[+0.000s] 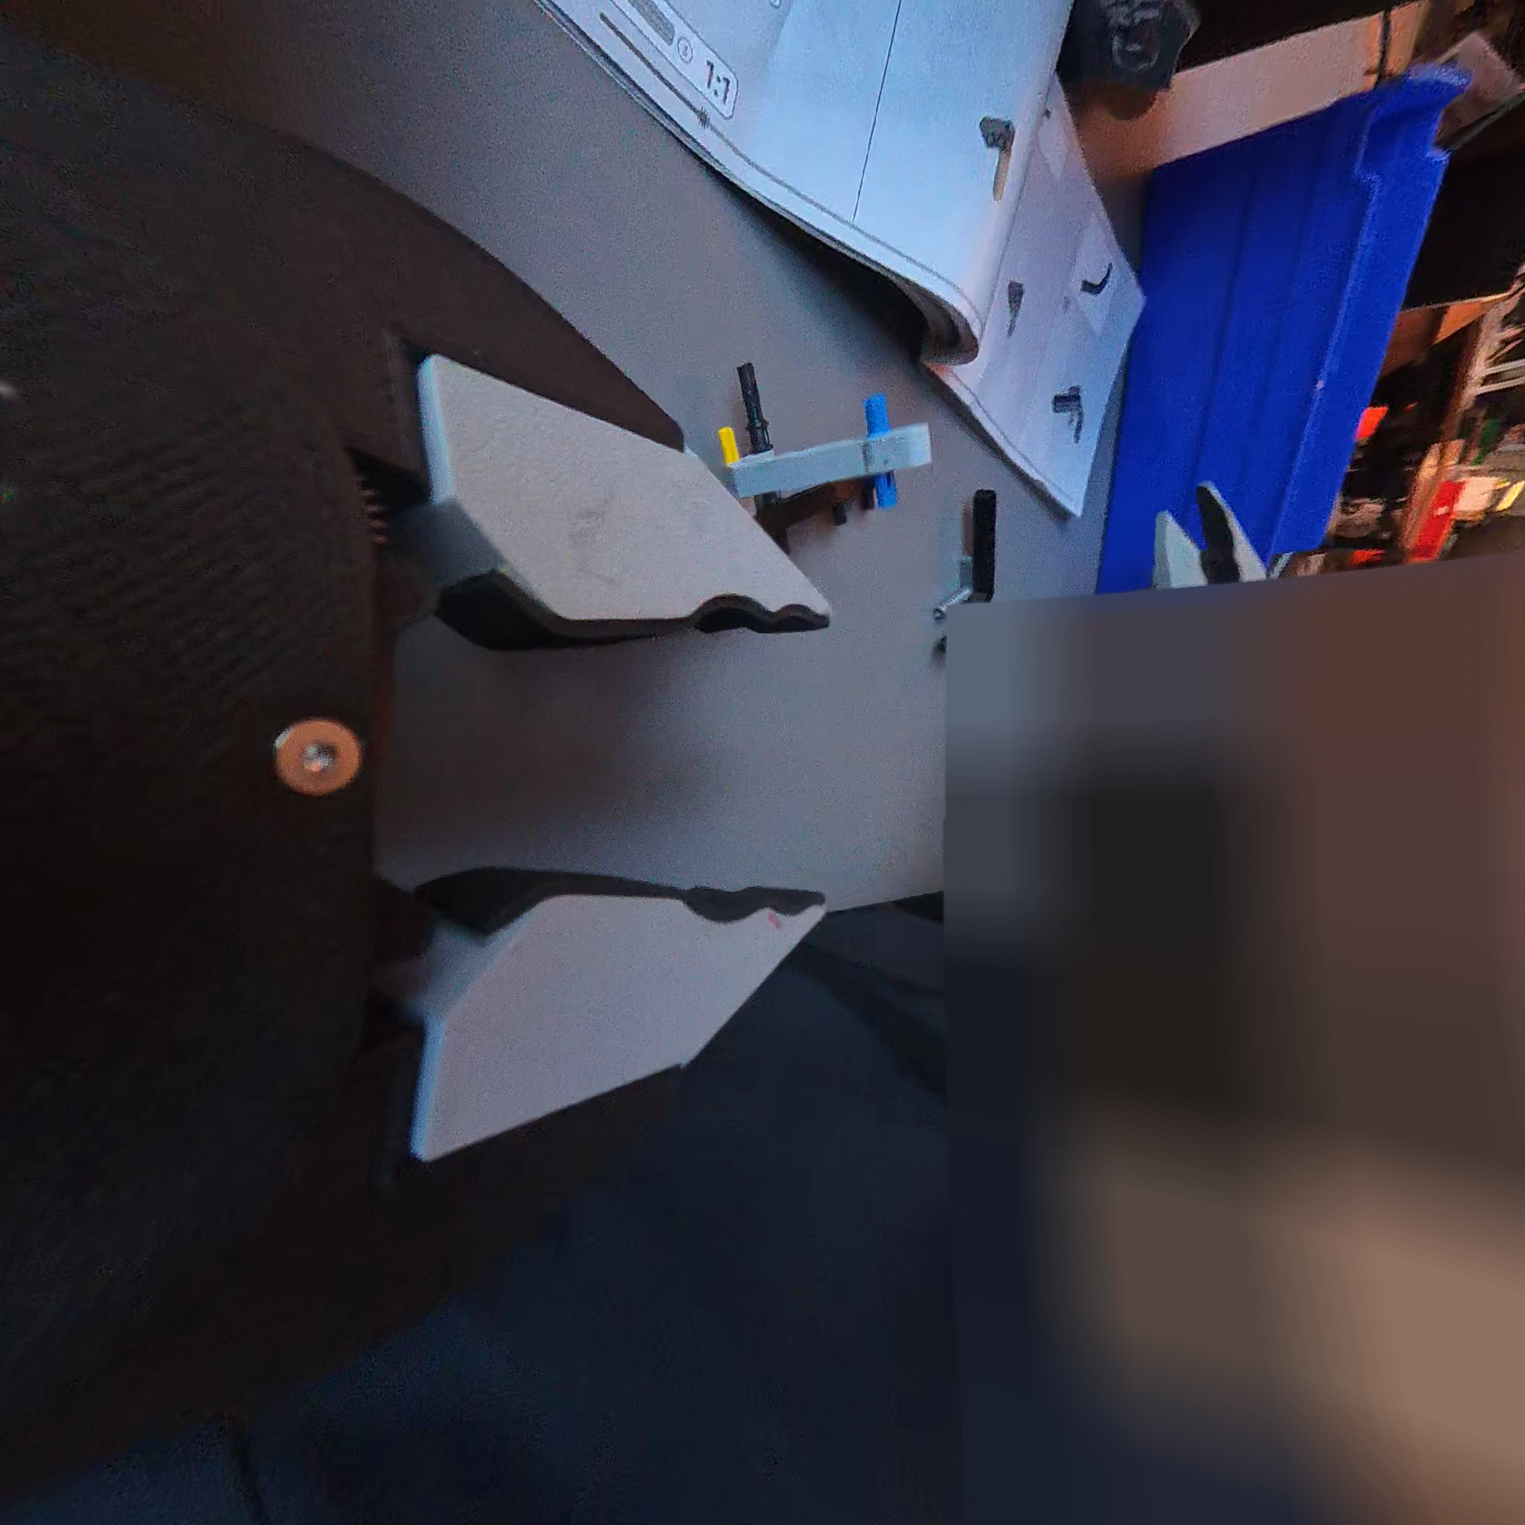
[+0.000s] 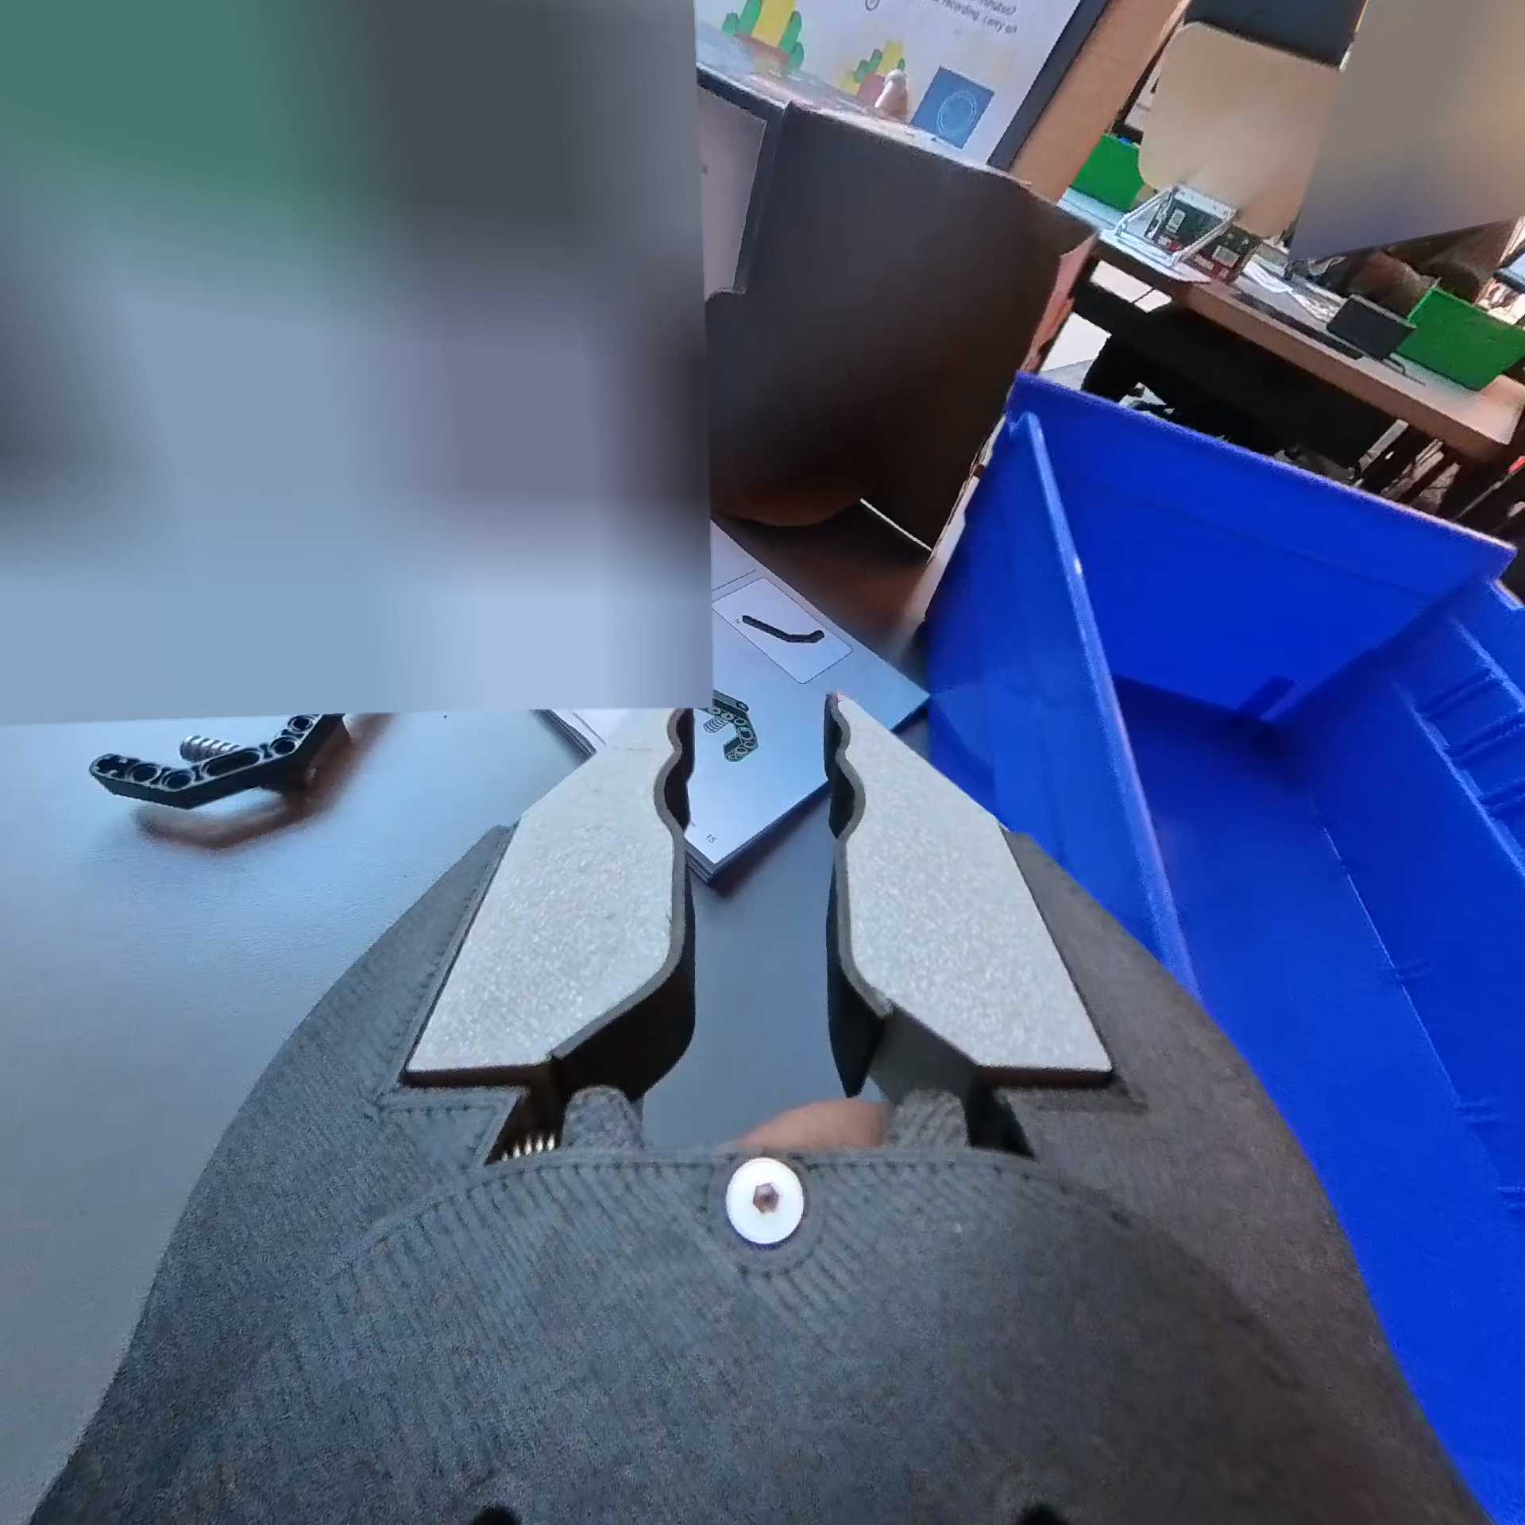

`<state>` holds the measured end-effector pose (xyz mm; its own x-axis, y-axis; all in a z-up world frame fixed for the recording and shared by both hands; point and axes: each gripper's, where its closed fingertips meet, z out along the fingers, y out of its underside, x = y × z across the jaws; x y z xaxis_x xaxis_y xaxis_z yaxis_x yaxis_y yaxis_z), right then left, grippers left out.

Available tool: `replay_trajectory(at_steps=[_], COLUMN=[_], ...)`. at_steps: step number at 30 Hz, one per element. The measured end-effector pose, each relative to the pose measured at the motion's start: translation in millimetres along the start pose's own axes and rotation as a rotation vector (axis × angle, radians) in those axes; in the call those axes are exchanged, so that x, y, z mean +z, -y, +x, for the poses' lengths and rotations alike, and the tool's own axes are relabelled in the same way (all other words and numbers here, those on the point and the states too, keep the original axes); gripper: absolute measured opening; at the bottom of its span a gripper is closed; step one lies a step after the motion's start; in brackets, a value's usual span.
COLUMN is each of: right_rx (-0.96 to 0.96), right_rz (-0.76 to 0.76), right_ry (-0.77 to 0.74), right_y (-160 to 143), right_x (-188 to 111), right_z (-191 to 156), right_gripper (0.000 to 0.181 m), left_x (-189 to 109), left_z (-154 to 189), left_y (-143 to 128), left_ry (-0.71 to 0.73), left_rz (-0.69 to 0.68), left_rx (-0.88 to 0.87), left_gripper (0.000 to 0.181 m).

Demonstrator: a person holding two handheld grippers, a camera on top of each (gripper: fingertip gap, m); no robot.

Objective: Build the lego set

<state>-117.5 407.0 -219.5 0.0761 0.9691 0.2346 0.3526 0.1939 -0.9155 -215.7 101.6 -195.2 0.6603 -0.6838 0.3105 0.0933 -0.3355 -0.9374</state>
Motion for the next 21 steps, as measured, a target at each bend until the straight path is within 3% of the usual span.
replay_trajectory(at_steps=[8, 15, 19, 21], right_rx=[0.036, -0.075, -0.041, 0.018], right_rz=[-0.094, -0.237, -0.305, -0.296], right_ry=[0.008, -0.015, 0.003, 0.026], right_y=[-12.5, -30.1, -37.0, -34.8], right_x=[12.5, 24.1, 31.0, 32.7], right_z=[-3.7, -12.9, -19.5, -20.1], right_gripper=[0.036, 0.032, 0.034, 0.032], left_x=[-1.4, -1.6, -9.5, -9.0], left_z=[0.5, 7.0, 3.1, 1.0], left_y=[2.0, 4.8, 35.1, 51.9], left_ry=[0.068, 0.096, 0.122, 0.168], left_rz=[0.031, 0.046, 0.175, 0.159], left_rx=[0.007, 0.071, -0.011, -0.022], left_gripper=[0.057, 0.056, 0.049, 0.045])
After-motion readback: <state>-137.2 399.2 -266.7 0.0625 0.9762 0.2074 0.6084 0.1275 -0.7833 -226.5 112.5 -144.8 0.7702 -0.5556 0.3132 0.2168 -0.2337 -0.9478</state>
